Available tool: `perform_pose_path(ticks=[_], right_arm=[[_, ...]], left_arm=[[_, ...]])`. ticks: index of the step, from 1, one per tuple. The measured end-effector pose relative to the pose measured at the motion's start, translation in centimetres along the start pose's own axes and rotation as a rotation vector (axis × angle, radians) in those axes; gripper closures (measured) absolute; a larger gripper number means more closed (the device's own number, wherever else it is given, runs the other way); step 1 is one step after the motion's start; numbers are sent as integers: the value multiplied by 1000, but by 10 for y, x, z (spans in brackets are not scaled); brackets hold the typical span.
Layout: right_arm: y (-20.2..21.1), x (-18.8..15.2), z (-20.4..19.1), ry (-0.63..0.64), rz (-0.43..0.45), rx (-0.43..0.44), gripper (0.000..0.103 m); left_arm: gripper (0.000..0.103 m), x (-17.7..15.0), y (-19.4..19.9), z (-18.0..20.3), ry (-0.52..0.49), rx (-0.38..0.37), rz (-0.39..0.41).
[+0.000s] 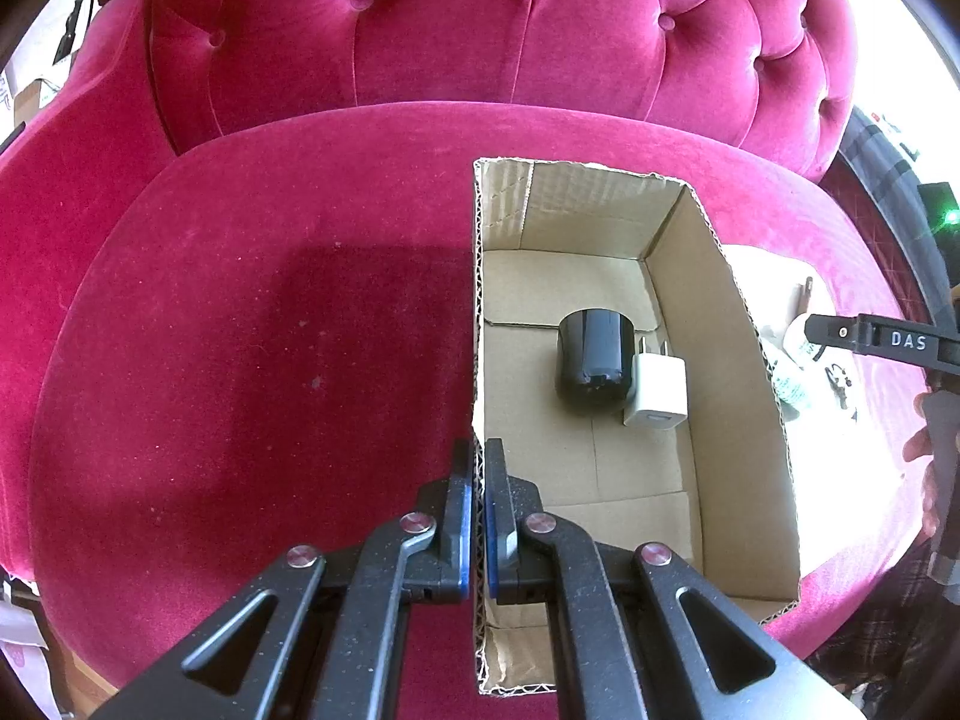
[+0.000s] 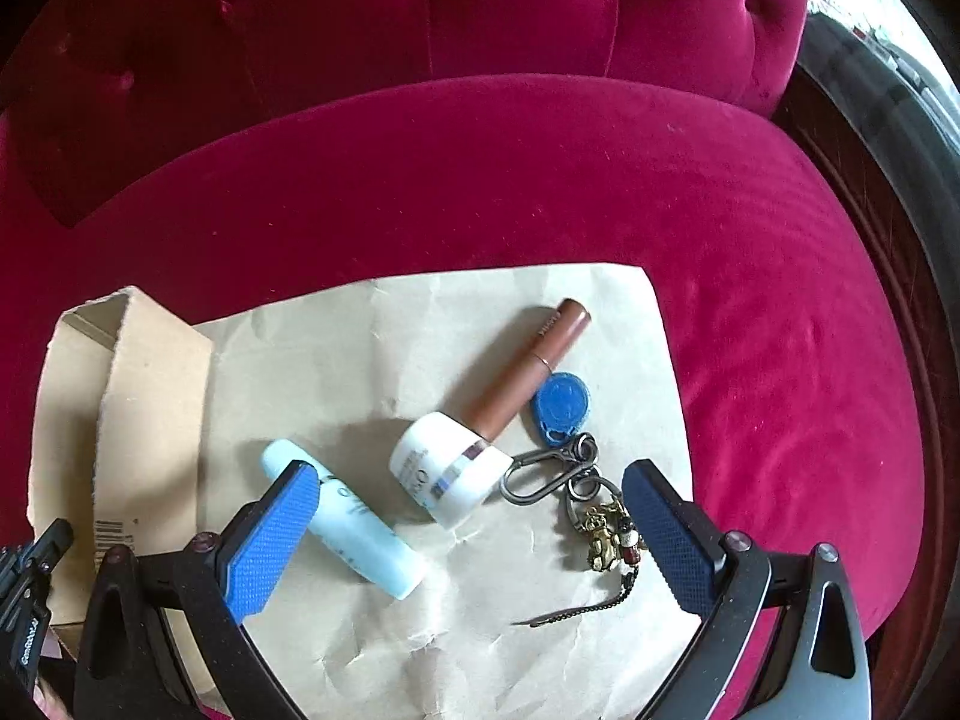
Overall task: Organize rigid objects
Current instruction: 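Move the right gripper back over the paper to the white jar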
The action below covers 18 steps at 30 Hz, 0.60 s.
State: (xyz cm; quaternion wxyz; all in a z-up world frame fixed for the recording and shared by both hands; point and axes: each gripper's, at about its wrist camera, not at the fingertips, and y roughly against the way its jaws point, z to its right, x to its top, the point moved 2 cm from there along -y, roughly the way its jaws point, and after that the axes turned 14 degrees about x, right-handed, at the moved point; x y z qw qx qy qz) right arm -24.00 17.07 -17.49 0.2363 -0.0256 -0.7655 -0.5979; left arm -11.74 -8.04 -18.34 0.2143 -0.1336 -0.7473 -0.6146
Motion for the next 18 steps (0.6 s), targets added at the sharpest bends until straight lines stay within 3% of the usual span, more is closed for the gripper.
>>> perform_pose_path(ticks=[14, 18], right_arm=[[-7, -2, 0, -5, -2, 14, 2], [-10, -4, -1, -7, -18, 20, 21]], left_arm=[[100, 0, 0, 1, 0, 0, 0], [100, 0, 0, 0, 0, 0, -1]])
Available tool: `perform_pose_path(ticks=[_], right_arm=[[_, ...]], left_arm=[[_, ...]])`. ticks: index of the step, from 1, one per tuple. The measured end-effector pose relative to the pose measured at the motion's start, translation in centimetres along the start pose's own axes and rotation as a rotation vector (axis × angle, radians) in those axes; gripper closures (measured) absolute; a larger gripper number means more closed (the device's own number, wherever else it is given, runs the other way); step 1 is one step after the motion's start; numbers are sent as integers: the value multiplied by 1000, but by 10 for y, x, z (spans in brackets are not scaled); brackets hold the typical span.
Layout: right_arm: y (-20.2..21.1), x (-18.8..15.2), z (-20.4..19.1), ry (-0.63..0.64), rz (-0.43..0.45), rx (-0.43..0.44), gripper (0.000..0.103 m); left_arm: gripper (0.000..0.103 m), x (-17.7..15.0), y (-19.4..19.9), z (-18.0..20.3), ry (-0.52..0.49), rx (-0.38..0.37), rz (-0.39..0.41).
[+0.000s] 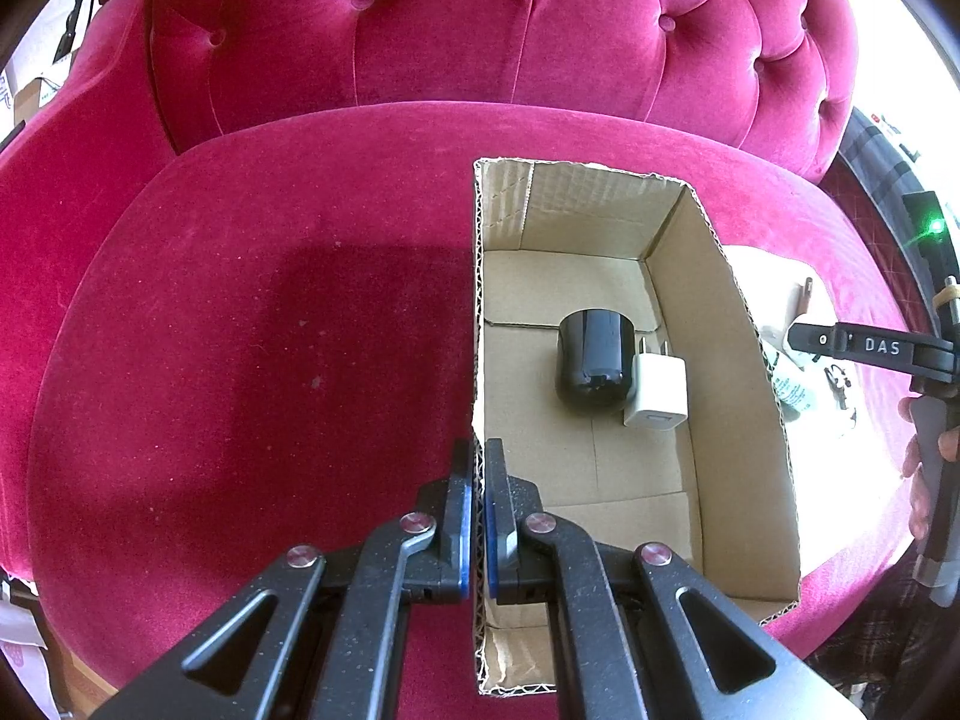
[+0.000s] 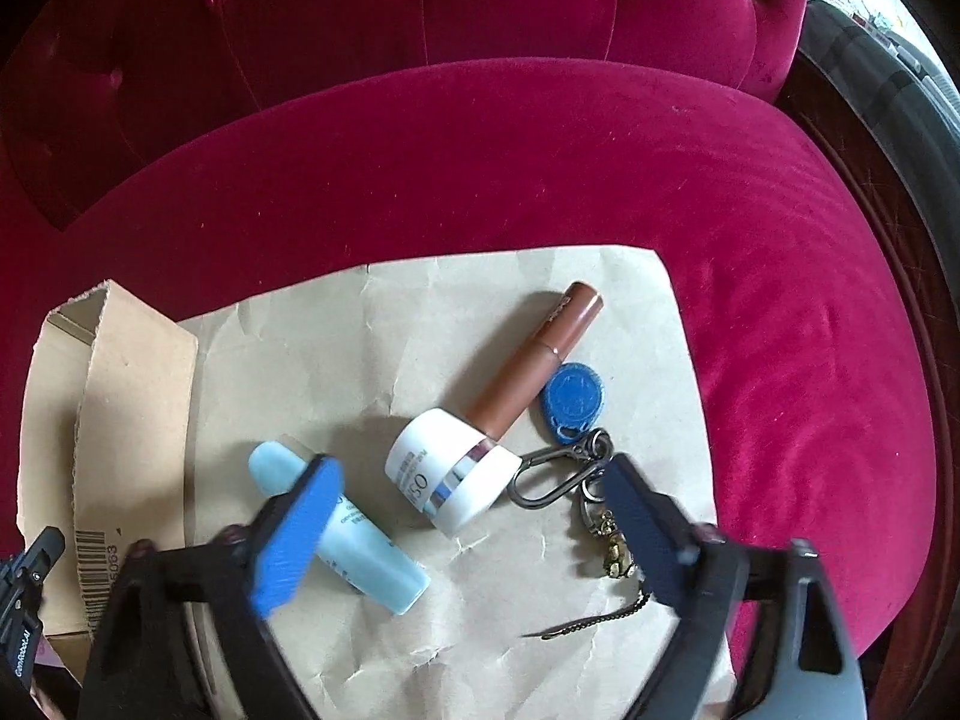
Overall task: Organize rigid objects
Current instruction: 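Move the right gripper back over the paper to the white jar, then close the right gripper on the white jar and lift it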
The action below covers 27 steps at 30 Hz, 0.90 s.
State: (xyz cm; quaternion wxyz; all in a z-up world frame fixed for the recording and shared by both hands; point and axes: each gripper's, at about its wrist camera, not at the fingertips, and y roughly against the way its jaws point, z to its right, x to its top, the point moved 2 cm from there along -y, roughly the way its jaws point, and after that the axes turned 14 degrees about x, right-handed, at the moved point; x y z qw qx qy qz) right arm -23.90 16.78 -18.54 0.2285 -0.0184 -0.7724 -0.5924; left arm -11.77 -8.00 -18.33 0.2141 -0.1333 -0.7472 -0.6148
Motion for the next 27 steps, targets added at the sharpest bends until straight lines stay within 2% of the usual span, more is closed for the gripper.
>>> perform_pose_path(ticks=[2, 3, 4, 21, 27], right_arm=[[-1, 0, 0, -3, -8, 7, 33], [0, 0, -1, -4, -7, 9, 46], [0, 0, -1, -6, -8, 16, 52], [15, -5, -10, 7, 0, 10, 52], [27, 0, -22, 27, 33, 4, 52]], left_arm=[[100, 0, 0, 0, 1, 0, 0], [100, 0, 0, 1, 0, 0, 0], [100, 0, 0, 1, 0, 1, 0], [100, 0, 0, 1, 0, 0, 0], [100, 0, 0, 1, 0, 0, 0]])
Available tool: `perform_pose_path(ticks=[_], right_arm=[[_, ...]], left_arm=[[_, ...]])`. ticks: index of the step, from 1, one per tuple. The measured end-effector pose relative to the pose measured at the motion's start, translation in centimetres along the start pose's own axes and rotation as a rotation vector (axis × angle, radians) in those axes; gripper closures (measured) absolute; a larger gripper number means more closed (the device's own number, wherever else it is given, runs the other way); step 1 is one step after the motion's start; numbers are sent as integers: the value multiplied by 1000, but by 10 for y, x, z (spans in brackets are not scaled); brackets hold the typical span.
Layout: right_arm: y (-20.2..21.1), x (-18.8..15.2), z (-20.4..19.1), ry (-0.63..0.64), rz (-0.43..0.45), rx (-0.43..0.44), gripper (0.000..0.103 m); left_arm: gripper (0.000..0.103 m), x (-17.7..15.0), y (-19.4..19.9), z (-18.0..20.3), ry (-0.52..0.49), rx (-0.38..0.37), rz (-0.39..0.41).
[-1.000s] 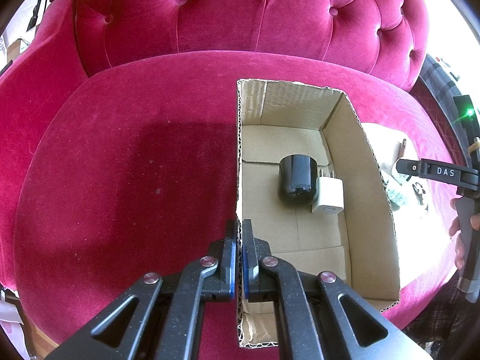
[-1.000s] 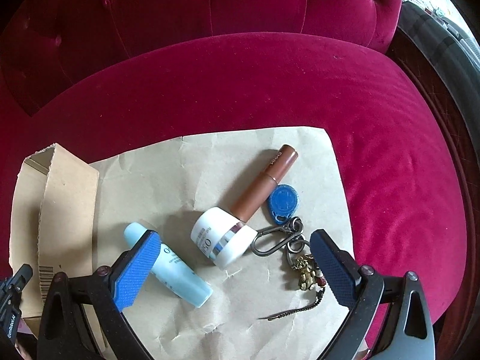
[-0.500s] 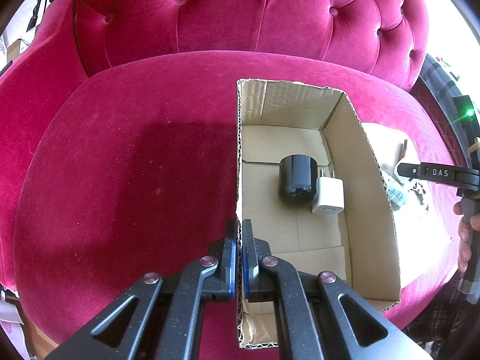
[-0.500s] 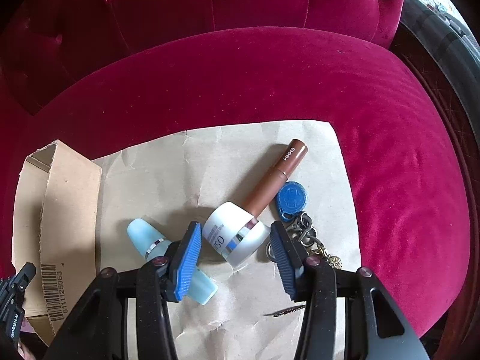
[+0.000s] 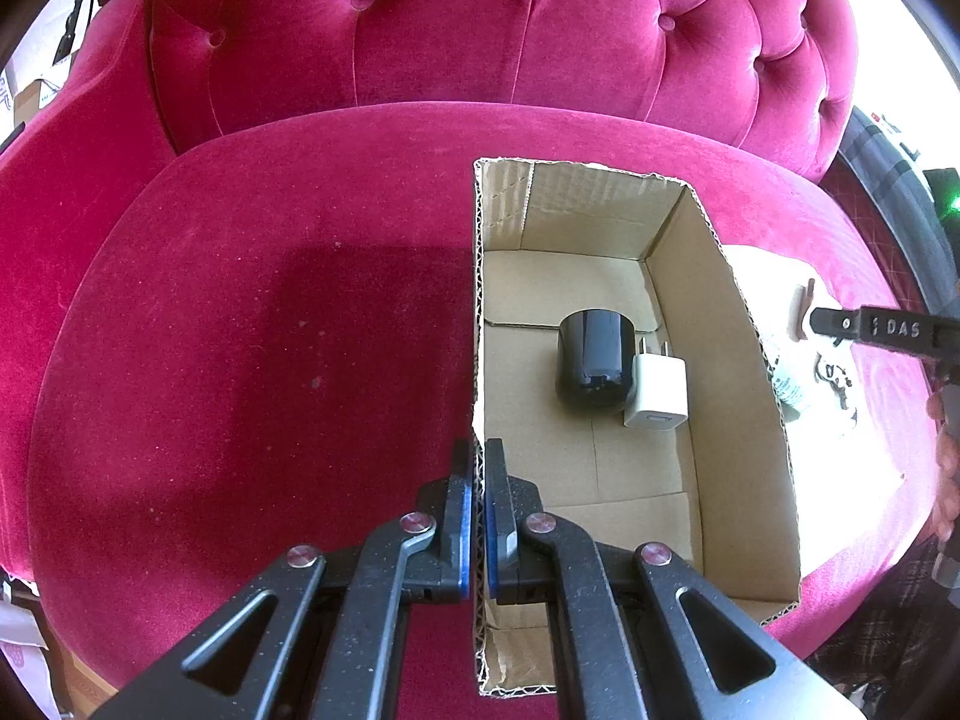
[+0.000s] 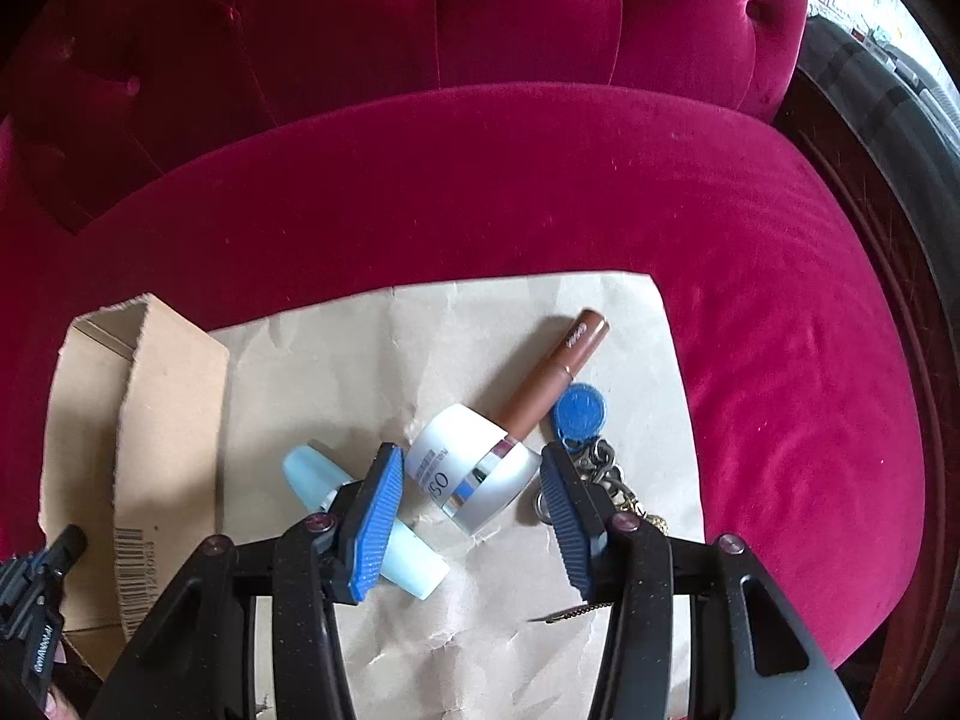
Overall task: Organize rigid objects
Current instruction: 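Close the right gripper on the white jar and lift it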
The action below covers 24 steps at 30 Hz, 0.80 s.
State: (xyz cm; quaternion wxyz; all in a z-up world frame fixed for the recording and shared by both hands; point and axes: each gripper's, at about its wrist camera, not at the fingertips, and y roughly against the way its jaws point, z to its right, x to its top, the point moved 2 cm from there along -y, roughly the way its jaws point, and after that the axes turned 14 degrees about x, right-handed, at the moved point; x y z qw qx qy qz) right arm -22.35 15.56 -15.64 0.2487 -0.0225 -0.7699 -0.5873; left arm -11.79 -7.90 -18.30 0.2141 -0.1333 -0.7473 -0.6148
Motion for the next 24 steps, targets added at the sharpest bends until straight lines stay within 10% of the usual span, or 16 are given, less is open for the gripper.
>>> perform_pose_path(ticks=[24], right_arm=[[36, 19, -67, 217, 116, 123, 52]], left_arm=[[100, 0, 0, 0, -1, 1, 0]])
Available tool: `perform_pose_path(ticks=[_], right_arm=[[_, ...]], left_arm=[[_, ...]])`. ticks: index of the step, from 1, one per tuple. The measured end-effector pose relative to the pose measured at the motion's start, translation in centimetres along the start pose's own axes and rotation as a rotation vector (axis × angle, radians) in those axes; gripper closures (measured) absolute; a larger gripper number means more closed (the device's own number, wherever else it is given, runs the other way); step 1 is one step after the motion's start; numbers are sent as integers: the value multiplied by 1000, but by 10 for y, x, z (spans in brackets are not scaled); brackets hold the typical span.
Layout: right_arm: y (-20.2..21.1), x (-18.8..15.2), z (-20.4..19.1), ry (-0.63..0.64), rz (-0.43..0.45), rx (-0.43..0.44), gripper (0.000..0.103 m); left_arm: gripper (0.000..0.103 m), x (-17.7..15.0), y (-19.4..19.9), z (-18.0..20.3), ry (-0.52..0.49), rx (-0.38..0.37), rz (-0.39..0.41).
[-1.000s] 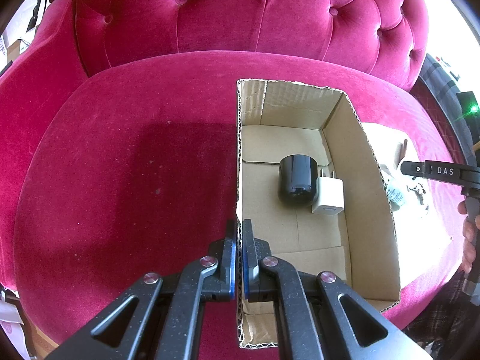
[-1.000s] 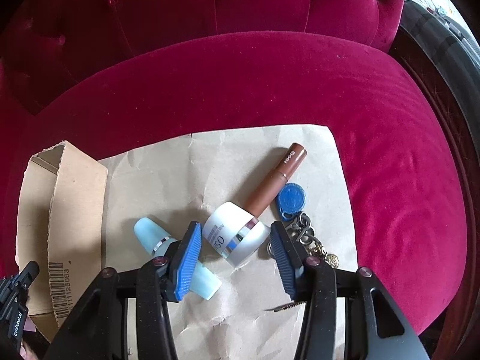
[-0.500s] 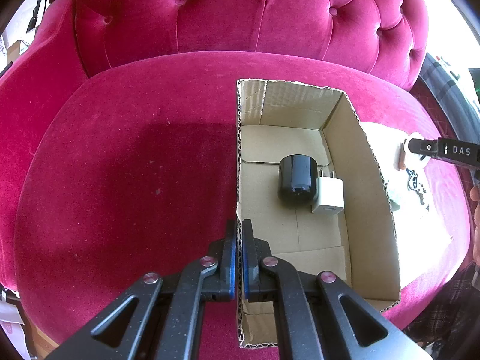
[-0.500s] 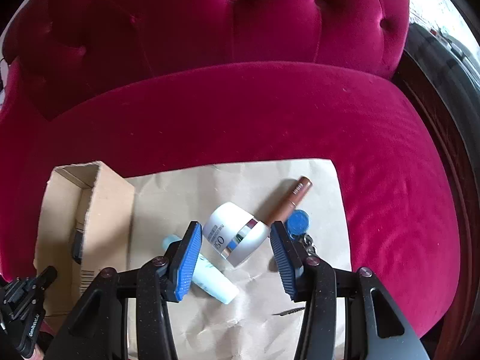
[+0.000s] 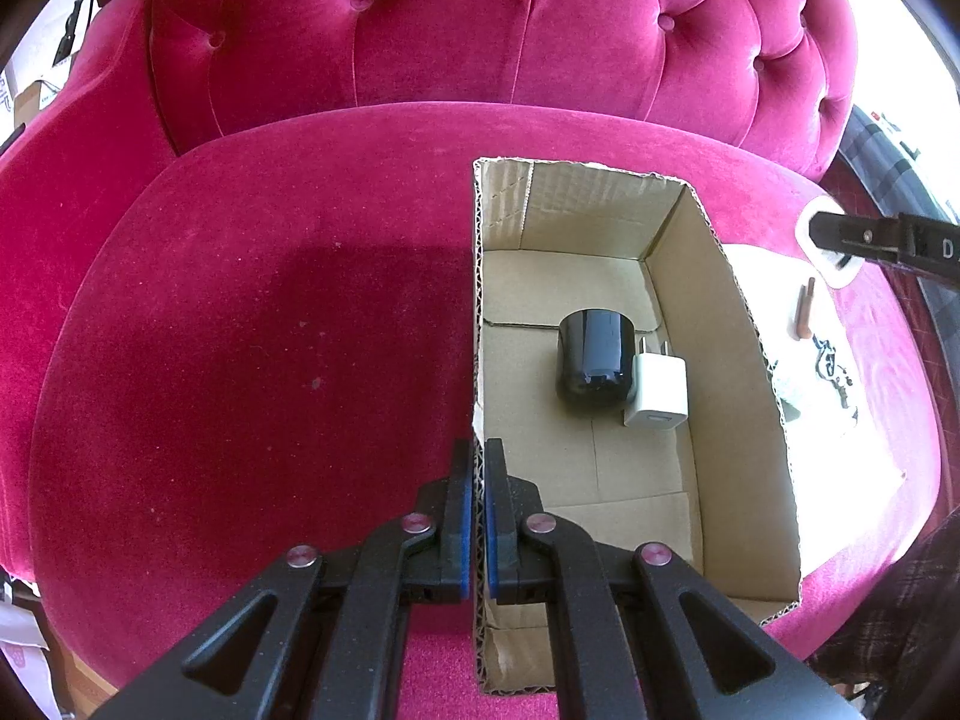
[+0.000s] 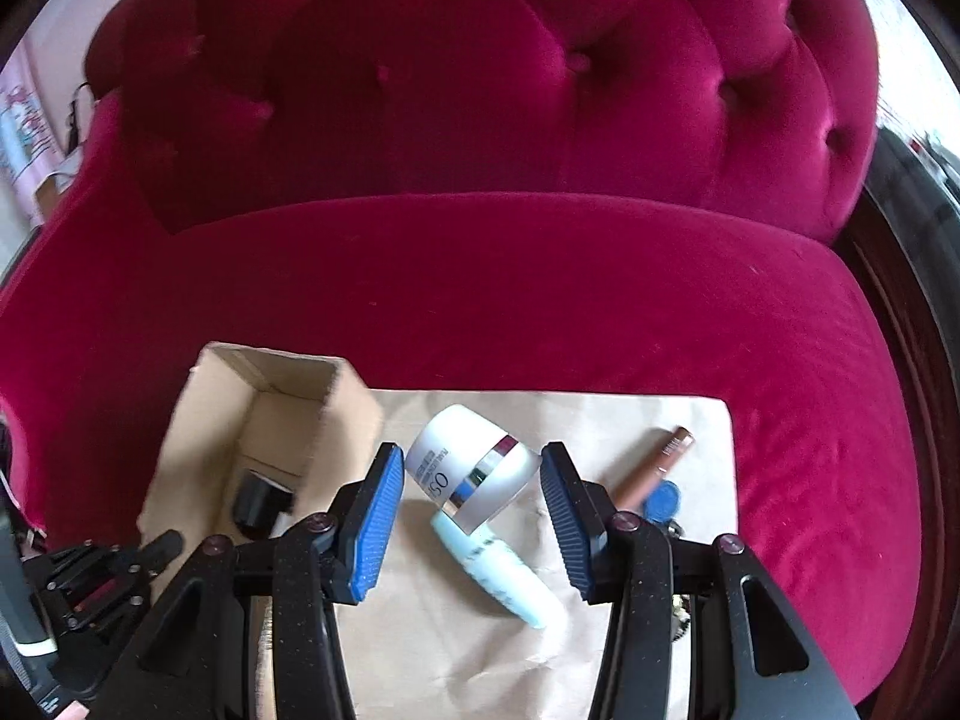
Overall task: Organize rigid objects
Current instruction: 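Close the right gripper on the white jar and lift it, then carry the white jar with the right gripper into the box and release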
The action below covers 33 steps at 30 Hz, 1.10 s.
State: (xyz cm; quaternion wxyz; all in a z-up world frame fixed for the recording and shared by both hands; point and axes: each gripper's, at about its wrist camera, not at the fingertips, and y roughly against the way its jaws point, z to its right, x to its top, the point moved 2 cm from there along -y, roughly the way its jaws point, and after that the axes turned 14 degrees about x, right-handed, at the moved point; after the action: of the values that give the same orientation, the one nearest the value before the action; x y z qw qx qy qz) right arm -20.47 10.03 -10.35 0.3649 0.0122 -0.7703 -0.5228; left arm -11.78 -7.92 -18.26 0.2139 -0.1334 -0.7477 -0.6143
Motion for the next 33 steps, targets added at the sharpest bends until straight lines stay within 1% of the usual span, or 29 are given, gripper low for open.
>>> perform_pose_path(ticks=[5, 6, 15, 23, 33], right_arm=[[0, 4, -25, 82, 11, 13, 52], [-2, 4, -24, 91, 11, 17, 52], [-12, 7, -54, 165, 5, 87, 52], [-22, 3, -78, 214, -12, 150, 52], [-40, 1, -95, 256, -44, 181, 52]], left_arm=[[100, 0, 0, 0, 0, 0, 0], [100, 0, 0, 0, -1, 1, 0], [100, 0, 1, 0, -4, 3, 2], [100, 1, 1, -1, -7, 4, 3], [100, 0, 1, -2, -8, 4, 4]])
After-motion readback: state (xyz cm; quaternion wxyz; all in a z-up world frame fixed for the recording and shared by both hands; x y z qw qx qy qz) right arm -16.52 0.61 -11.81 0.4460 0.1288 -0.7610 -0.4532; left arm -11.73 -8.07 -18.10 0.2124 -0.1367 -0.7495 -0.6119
